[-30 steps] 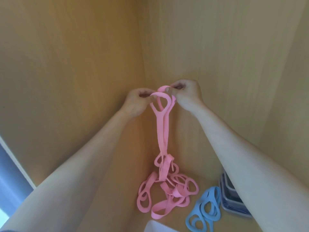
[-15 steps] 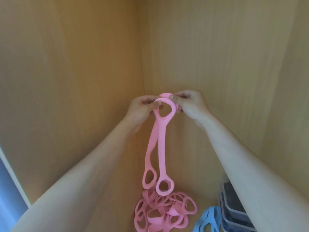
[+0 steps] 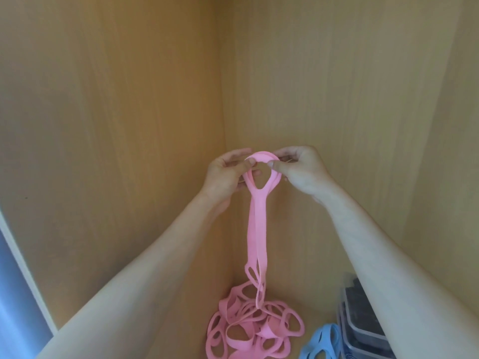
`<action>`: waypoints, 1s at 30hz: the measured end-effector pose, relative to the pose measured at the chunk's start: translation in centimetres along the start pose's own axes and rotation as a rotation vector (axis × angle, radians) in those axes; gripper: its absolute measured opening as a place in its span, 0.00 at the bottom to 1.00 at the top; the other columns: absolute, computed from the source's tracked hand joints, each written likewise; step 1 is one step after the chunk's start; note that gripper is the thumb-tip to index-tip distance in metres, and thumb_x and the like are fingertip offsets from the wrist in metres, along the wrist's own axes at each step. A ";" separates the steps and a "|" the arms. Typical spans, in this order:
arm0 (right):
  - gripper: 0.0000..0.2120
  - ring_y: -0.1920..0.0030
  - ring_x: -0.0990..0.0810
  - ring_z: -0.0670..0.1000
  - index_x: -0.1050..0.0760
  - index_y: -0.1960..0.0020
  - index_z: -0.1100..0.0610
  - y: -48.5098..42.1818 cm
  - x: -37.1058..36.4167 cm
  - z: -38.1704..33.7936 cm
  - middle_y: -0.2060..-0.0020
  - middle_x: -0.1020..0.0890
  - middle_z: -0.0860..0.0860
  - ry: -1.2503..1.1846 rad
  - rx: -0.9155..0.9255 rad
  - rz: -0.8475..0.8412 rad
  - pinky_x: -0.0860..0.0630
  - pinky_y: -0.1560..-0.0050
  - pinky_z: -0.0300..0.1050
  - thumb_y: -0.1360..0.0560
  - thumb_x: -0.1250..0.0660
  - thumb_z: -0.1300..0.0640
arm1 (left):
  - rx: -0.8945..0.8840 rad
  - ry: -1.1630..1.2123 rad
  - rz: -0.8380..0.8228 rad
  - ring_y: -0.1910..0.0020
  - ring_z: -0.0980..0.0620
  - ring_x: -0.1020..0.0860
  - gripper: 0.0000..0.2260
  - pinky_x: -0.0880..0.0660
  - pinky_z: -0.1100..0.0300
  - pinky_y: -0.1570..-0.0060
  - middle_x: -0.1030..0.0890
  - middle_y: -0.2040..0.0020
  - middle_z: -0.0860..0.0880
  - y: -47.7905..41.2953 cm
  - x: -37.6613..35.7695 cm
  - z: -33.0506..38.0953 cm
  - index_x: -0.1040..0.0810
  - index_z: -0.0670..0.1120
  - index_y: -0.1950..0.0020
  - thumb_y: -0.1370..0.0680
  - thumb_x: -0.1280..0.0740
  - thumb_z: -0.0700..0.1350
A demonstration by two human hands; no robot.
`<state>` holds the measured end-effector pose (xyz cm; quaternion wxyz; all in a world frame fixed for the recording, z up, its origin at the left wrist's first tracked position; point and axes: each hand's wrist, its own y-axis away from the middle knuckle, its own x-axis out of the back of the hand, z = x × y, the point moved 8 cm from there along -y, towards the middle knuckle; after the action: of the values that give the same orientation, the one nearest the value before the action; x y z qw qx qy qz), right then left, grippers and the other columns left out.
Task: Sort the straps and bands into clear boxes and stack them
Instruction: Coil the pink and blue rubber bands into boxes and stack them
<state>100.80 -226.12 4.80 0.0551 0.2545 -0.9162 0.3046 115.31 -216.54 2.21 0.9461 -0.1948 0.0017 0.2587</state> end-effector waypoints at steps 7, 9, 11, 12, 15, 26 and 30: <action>0.06 0.70 0.24 0.37 0.17 0.54 0.50 -0.3 0.0 -0.6 0.62 0.18 0.46 0.101 0.050 0.049 0.28 0.65 0.29 0.24 0.28 0.60 | 0.102 0.040 -0.080 0.48 0.48 0.17 0.17 0.24 0.47 0.37 0.16 0.49 0.46 0.8 -0.8 -1.9 0.26 0.43 0.37 0.21 0.31 0.50; 0.06 0.71 0.25 0.36 0.17 0.54 0.51 -0.4 0.3 -1.2 0.63 0.18 0.45 0.121 0.068 0.064 0.29 0.66 0.28 0.23 0.29 0.61 | 0.153 0.030 -0.104 0.44 0.47 0.19 0.19 0.26 0.48 0.37 0.17 0.47 0.47 2.1 -0.7 -4.1 0.25 0.43 0.37 0.26 0.34 0.48; 0.06 0.71 0.25 0.35 0.16 0.54 0.51 -0.5 0.5 -1.9 0.63 0.18 0.45 0.138 0.093 0.067 0.30 0.67 0.27 0.23 0.30 0.61 | 0.206 -0.033 -0.134 0.39 0.44 0.21 0.23 0.28 0.48 0.36 0.18 0.41 0.45 3.7 -0.5 -6.9 0.26 0.43 0.34 0.30 0.37 0.43; 0.07 0.71 0.25 0.35 0.17 0.55 0.51 -0.5 0.5 -2.3 0.63 0.18 0.45 0.142 0.106 0.065 0.30 0.67 0.27 0.23 0.30 0.61 | 0.230 -0.082 -0.160 0.38 0.44 0.22 0.25 0.28 0.47 0.35 0.18 0.40 0.44 4.5 -0.5 -8.3 0.26 0.43 0.34 0.32 0.37 0.42; 0.10 0.71 0.24 0.36 0.18 0.57 0.47 -0.9 0.6 -3.6 0.65 0.19 0.43 0.153 0.149 0.057 0.30 0.69 0.28 0.23 0.30 0.61 | 0.295 -0.190 -0.253 0.37 0.46 0.22 0.29 0.30 0.46 0.31 0.18 0.39 0.44 6.5 -1.1 -11.6 0.26 0.44 0.34 0.36 0.38 0.41; 0.09 0.67 0.23 0.40 0.18 0.58 0.46 -1.7 1.2 -4.8 0.63 0.17 0.43 0.099 0.195 0.114 0.27 0.63 0.31 0.22 0.30 0.58 | 0.277 -0.103 -0.255 0.54 0.47 0.20 0.22 0.25 0.59 0.49 0.19 0.55 0.41 6.3 -3.4 -10.6 0.21 0.37 0.42 0.35 0.36 0.40; 0.09 0.60 0.19 0.45 0.18 0.58 0.46 -2.1 2.2 -3.4 0.59 0.15 0.47 0.098 0.153 0.144 0.23 0.56 0.36 0.23 0.30 0.58 | 0.327 -0.047 -0.268 0.65 0.47 0.27 0.13 0.26 0.60 0.62 0.28 0.65 0.44 6.9 -3.9 -10.6 0.27 0.39 0.51 0.34 0.39 0.41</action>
<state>99.74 -226.50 9.20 0.0581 0.1764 -0.9024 0.3888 109.58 -216.90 -9.74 0.9909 -0.0313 -0.0042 0.1311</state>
